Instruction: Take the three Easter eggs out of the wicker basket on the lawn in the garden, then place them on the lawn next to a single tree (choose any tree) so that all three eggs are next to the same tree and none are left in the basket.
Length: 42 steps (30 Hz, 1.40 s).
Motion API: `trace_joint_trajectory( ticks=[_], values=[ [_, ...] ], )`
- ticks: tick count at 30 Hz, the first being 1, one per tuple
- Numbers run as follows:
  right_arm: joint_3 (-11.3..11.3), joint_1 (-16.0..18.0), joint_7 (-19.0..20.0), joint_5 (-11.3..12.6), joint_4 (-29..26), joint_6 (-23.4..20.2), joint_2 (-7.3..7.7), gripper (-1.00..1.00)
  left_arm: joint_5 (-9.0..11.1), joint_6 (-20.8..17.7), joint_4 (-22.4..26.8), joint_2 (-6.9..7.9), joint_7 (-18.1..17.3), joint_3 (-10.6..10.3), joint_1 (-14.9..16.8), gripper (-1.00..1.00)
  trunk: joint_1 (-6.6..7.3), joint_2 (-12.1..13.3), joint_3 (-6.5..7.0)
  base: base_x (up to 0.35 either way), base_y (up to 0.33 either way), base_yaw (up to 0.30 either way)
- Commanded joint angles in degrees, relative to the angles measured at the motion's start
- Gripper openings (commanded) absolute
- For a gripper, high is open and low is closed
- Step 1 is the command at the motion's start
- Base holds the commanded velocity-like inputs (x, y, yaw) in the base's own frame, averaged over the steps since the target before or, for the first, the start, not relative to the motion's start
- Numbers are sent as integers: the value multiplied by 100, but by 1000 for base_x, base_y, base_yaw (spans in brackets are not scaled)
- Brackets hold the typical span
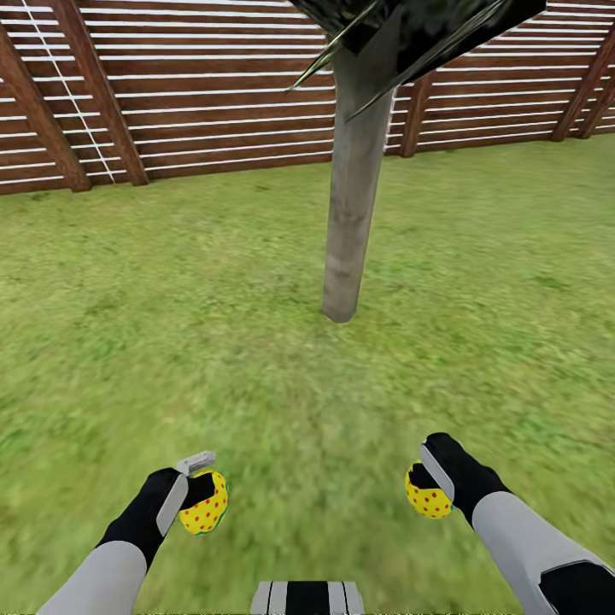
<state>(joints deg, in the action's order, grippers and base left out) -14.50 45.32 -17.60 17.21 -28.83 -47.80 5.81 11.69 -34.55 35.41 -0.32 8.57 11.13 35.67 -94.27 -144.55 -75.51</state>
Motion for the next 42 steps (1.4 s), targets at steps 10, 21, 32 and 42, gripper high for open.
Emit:
trace_joint_trajectory(
  ticks=[10,21,32,42],
  values=[
    [-44,3,-42,56,-8,-19,8,-100,61,-26,10,-8,39,12,1,-100,-19,-13,-182,0,0,0],
    [-43,3,-44,56,-8,-19,11,100,61,-26,252,-12,50,17,1,100,-19,-13,-182,0,0,0],
    [-44,3,-51,56,-8,-19,8,100,64,-22,239,-30,48,3,1,100,-19,-13,-182,0,0,0],
    [-44,3,-60,59,-8,-11,3,100,77,-25,199,-51,40,79,1,100,1,-2,-5,0,0,0]
  ],
)
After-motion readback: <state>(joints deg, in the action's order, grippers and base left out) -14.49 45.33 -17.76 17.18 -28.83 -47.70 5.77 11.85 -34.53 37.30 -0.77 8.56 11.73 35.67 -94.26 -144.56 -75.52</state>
